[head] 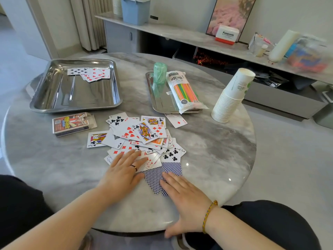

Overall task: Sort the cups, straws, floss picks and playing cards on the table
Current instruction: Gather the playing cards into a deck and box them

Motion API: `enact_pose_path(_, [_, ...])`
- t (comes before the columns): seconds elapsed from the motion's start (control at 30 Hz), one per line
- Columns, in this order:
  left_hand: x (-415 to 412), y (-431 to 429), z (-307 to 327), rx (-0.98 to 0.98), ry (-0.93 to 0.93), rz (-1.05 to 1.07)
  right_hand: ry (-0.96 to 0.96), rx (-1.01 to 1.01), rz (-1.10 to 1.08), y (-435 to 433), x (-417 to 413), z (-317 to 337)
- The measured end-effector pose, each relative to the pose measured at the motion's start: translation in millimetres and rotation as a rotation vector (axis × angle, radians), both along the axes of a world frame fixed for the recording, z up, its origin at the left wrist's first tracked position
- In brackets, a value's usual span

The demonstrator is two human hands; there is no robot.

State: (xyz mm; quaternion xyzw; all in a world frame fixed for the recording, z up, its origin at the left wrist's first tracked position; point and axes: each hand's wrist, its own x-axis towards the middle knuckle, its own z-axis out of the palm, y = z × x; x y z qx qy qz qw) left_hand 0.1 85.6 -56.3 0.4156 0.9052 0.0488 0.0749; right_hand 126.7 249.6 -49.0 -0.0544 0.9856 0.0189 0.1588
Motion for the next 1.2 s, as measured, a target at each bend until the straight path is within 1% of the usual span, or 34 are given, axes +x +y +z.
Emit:
enact_pose_path(0.07, [-6, -3, 0, 0.025, -0.034, 0.062, 0.061, -0.031, 0.019, 4, 6, -4])
enact_pose_path(0.13, [-6, -6, -4, 0.019, -0.077, 0.089, 0.191, -0.069, 0.099, 6, 13, -13])
enact_pose_path(0.2, [-7, -5, -3, 0.01, -0.087, 0.093, 0.37, -0.024, 0.227, 6, 20, -15])
enact_pose_path(0.23, [-7, -6, -5, 0.006, -0.086, 0.096, 0.436, -0.033, 0.244, 5, 22, -15])
enact_pose_path(0.27, [-7, -6, -2, 0.004, -0.083, 0.089, 0.493, -0.017, 0.253, 5, 23, -16])
enact_pose_path(0.33, [-5, -7, -3, -0.002, -0.079, 0.087, 0.547, 0.02, 0.269, 7, 24, -20])
enact_pose_path(0.4, [-4, -7, 0, -0.023, -0.091, 0.089, 0.555, 0.023, 0.308, 10, 25, -20])
enact_pose_path(0.5, [-3, -6, 3, -0.029, -0.1, 0.092, 0.518, 0.002, 0.369, 11, 25, -15])
enact_pose_path(0.57, [-2, -6, 2, -0.016, -0.098, 0.098, 0.471, 0.015, 0.337, 14, 26, -14])
enact_pose_path(0.7, [-1, -6, 3, -0.019, -0.095, 0.096, 0.328, 0.128, 0.237, 17, 22, -20])
enact_pose_path(0.8, [0, -6, 3, -0.012, -0.096, 0.104, 0.266, 0.093, 0.185, 13, 19, -19])
enact_pose_path(0.87, [0, -6, 4, -0.016, -0.098, 0.103, 0.276, 0.056, 0.191, 13, 21, -18])
enact_pose_path(1.03, [1, -8, 7, -0.027, -0.116, 0.095, 0.381, 0.036, 0.284, 17, 31, -12])
enact_pose_path(1.2, [1, -7, 7, -0.028, -0.106, 0.097, 0.331, 0.005, 0.297, 24, 33, 2])
